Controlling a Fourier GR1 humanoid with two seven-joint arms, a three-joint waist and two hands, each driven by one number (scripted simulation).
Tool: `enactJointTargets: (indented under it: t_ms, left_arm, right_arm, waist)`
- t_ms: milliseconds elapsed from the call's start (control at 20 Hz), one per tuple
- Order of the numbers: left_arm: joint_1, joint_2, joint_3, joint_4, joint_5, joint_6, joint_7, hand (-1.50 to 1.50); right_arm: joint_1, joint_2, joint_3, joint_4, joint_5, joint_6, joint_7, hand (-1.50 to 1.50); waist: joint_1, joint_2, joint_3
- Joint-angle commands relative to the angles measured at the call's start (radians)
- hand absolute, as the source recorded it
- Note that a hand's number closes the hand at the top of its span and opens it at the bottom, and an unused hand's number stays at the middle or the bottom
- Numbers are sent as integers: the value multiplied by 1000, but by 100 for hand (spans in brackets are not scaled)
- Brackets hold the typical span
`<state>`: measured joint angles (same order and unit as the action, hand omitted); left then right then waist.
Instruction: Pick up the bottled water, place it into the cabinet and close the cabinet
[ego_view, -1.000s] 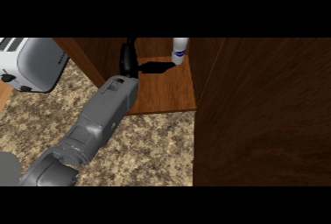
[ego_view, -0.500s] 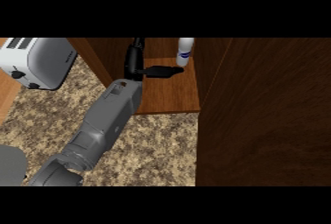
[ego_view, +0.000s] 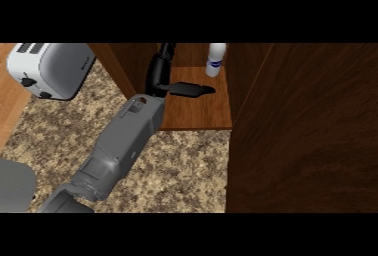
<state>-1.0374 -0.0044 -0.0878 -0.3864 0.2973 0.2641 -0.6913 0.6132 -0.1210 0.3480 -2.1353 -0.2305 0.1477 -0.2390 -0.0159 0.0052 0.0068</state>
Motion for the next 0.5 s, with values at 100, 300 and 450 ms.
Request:
enactJointTargets:
  t_ms: [100,300,450]
  left_arm:
    - [177,25,1,-145,77,-70,7,-150]
    - [271,24,-57,-311,115,-77,86,-150]
    - [334,4,-105,-426,155,-45,135,-150]
  right_arm:
    - [-8,-4,-4,-20,8,-20,32,-150]
    - [15,11,20,6,21,-22,0,-150]
    - [-19,25,23,-16,18,-46,40,-150]
  waist:
    - [66,-25,-7]
    - [68,-28,-6]
    - [75,-27,-7]
